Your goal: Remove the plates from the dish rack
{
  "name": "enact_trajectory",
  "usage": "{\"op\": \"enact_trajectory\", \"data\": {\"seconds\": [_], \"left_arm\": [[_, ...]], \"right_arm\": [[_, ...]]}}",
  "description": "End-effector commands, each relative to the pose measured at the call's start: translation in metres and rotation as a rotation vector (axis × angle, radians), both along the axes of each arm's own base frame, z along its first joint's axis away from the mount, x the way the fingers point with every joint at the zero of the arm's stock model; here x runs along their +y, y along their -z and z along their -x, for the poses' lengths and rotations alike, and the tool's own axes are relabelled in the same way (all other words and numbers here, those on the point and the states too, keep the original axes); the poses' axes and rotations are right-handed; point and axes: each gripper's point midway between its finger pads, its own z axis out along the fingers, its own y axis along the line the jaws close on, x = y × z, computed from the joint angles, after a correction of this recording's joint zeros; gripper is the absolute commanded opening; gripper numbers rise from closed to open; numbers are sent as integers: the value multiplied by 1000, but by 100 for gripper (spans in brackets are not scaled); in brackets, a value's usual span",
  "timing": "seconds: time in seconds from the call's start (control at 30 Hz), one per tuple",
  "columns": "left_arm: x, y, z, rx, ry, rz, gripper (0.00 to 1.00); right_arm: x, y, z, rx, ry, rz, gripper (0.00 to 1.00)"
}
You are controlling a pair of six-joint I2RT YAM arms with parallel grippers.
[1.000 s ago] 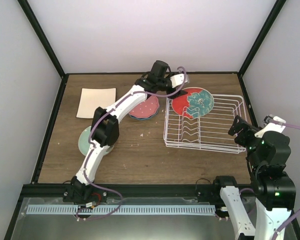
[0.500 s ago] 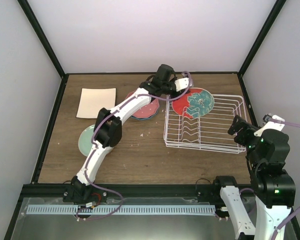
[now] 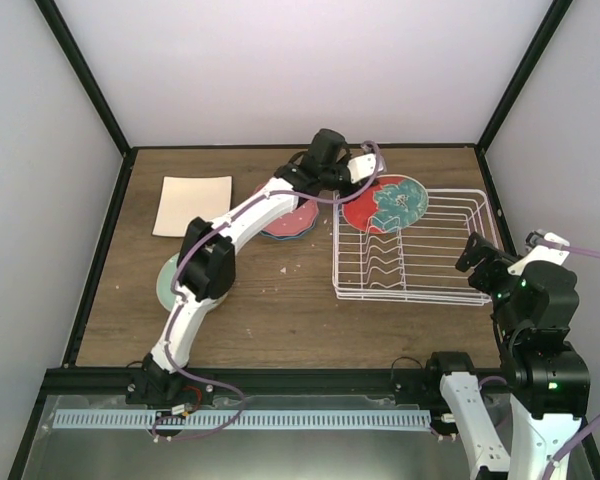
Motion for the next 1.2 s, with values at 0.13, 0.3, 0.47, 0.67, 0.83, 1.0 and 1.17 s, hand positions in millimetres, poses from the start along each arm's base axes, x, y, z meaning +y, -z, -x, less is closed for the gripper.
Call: {"op": "enact_trajectory", "data": {"seconds": [0.13, 0.3, 0.47, 0.67, 0.83, 1.0, 1.17], "left_arm": [[28, -201, 38, -239, 5, 321, 4], [58, -255, 40, -291, -92, 410, 4], [152, -313, 7, -209, -301, 554, 4], [321, -312, -30, 153, -630, 755, 4], [427, -239, 3, 413, -850, 845, 4], [476, -139, 74, 692, -1042, 884, 4], [497, -79, 129, 818, -1166, 857, 4]], "right_arm": [[2, 0, 0, -16, -14, 5, 100], [4, 2, -1, -21, -21, -10, 100], [3, -2, 0, -47, -14, -18, 100], [4, -6, -9, -59, -20, -13, 100], [5, -3, -15, -58, -26, -13, 100], [6, 1, -26, -44, -32, -6, 100], [9, 8, -37, -25, -48, -14, 100]]}}
